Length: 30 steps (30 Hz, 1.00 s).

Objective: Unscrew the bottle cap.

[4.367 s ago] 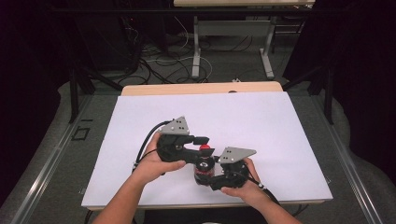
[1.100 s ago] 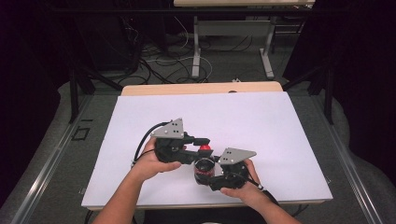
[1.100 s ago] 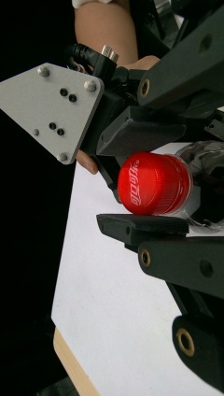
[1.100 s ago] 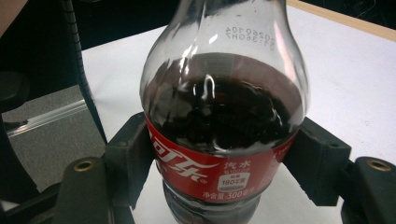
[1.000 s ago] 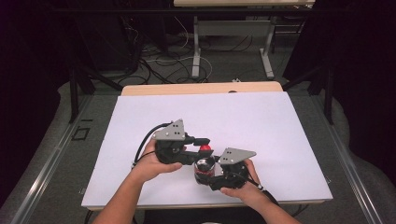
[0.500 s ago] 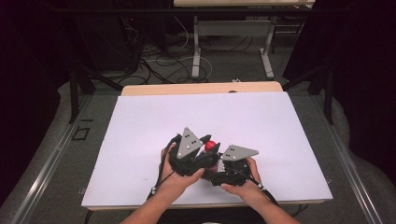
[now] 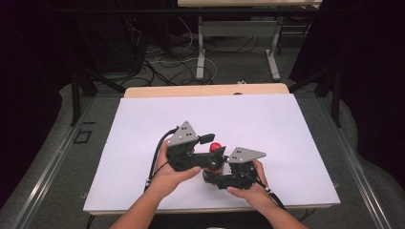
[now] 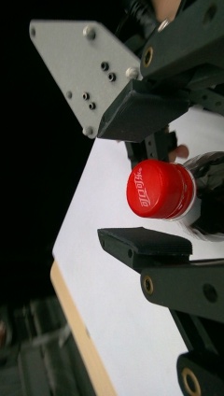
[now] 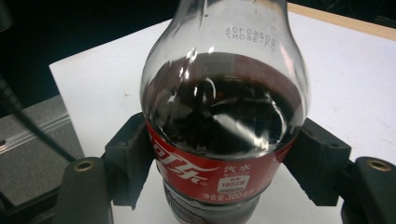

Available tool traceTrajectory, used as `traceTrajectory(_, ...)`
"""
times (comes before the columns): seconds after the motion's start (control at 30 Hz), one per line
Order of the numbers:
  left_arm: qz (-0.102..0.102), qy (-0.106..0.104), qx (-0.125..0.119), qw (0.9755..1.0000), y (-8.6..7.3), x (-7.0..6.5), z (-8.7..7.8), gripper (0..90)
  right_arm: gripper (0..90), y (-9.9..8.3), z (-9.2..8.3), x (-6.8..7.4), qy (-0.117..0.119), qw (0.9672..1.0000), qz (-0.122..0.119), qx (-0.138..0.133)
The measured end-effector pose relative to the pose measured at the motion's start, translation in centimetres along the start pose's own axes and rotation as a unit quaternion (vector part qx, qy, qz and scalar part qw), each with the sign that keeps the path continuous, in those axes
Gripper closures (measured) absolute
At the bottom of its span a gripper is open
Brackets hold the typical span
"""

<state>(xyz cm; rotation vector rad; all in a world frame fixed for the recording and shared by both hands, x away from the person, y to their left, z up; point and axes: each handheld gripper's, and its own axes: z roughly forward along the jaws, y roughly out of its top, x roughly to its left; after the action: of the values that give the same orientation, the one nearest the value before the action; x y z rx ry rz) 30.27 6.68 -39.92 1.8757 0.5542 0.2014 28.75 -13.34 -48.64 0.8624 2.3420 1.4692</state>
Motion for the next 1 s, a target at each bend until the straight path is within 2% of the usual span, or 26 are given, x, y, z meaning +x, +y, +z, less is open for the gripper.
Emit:
traceTrajectory(0.03, 0.010, -0.025, 0.001, 0.9996, 0.0, 0.7, -0.2, 47.7, 29.3, 0.0, 0.0, 0.1, 0.000, 1.0000, -0.001, -0.003)
traceTrajectory(0.07, 0.003, -0.035, 0.004, 0.9994, 0.0, 0.9, -0.2, 48.0, 29.3, 0.0, 0.0, 0.2, 0.004, 1.0000, -0.003, -0.002)
traceTrajectory(0.13, 0.009, -0.040, 0.006, 0.9991, 0.0, 1.1, -0.2, 52.1, 29.3, 0.0, 0.0, 0.2, 0.006, 1.0000, -0.004, 0.002)
traceTrajectory(0.17, 0.010, -0.048, 0.009, 0.9988, -0.1, 1.2, -0.2, 52.3, 29.3, 0.0, 0.1, 0.3, 0.010, 0.9999, -0.011, -0.004)
traceTrajectory(0.2, 0.019, -0.064, 0.022, 0.9975, -0.2, 1.5, 0.0, 52.8, 29.3, 0.1, 0.0, 0.4, 0.012, 0.9999, -0.009, 0.004)
traceTrajectory(0.27, 0.023, -0.067, 0.024, 0.9972, -0.3, 1.4, 0.1, 53.4, 29.3, 0.0, 0.1, 0.5, 0.009, 0.9999, -0.010, -0.004)
traceTrajectory(0.3, 0.029, -0.065, 0.029, 0.9971, -0.4, 1.5, 0.2, 58.9, 29.3, 0.0, 0.1, 0.5, 0.011, 0.9998, -0.014, -0.004)
traceTrajectory(0.37, 0.027, -0.065, 0.026, 0.9972, -0.6, 1.4, 0.3, 60.2, 29.3, 0.0, 0.1, 0.5, 0.012, 0.9998, -0.015, -0.005)
traceTrajectory(0.47, 0.036, -0.055, 0.026, 0.9975, -0.6, 1.3, 0.3, 61.1, 29.3, 0.0, 0.1, 0.5, 0.011, 0.9998, -0.015, -0.005)
traceTrajectory(0.53, 0.039, -0.042, 0.021, 0.9982, -0.7, 1.1, 0.3, 61.2, 29.3, 0.0, 0.2, 0.5, 0.009, 0.9999, -0.013, -0.005)
traceTrajectory(0.63, 0.027, -0.013, 0.017, 0.9994, -0.9, 0.4, 0.5, 61.4, 29.3, 0.0, 0.2, 0.4, -0.003, 0.9999, -0.010, -0.003)
traceTrajectory(0.67, 0.025, 0.021, 0.016, 0.9994, -0.9, -0.3, 0.7, 61.4, 29.4, 0.0, 0.2, 0.4, -0.007, 0.9999, -0.008, -0.002)
traceTrajectory(0.7, 0.025, 0.021, 0.016, 0.9994, -0.9, -0.3, 0.7, 61.4, 29.4, 0.0, 0.2, 0.4, -0.013, 0.9999, -0.009, -0.001)
traceTrajectory(0.73, 0.021, 0.038, 0.015, 0.9990, -0.9, -0.7, 0.8, 61.4, 29.4, 0.0, 0.2, 0.5, -0.019, 0.9998, -0.008, -0.001)
traceTrajectory(0.77, 0.007, 0.073, 0.015, 0.9972, -0.8, -1.5, 1.2, 61.5, 29.4, 0.0, 0.2, 0.5, -0.022, 0.9997, 0.000, 0.003)
traceTrajectory(0.8, 0.007, 0.073, 0.015, 0.9972, -0.8, -1.5, 1.2, 61.5, 29.4, 0.0, 0.2, 0.5, -0.028, 0.9996, 0.002, 0.002)
traceTrajectory(0.83, 0.000, 0.090, 0.012, 0.9959, -0.8, -1.9, 1.3, 61.4, 29.4, 0.0, 0.2, 0.5, -0.027, 0.9996, 0.006, 0.004)
traceTrajectory(0.87, -0.021, 0.125, 0.011, 0.9919, -0.8, -2.4, 1.6, 61.4, 29.4, 0.0, 0.2, 0.5, -0.029, 0.9995, 0.009, 0.005)
traceTrajectory(0.9, -0.021, 0.125, 0.011, 0.9919, -0.8, -2.4, 1.6, 61.4, 29.4, 0.0, 0.2, 0.5, -0.029, 0.9995, 0.009, 0.005)
traceTrajectory(0.97, -0.039, 0.154, 0.008, 0.9872, -0.9, -3.0, 1.9, 61.4, 29.4, 0.0, 0.3, 0.5, -0.032, 0.9994, 0.013, 0.008)
traceTrajectory(1.0, -0.042, 0.162, 0.006, 0.9859, -0.9, -3.2, 2.1, 61.3, 29.4, -0.1, 0.3, 0.5, -0.034, 0.9993, 0.012, 0.008)
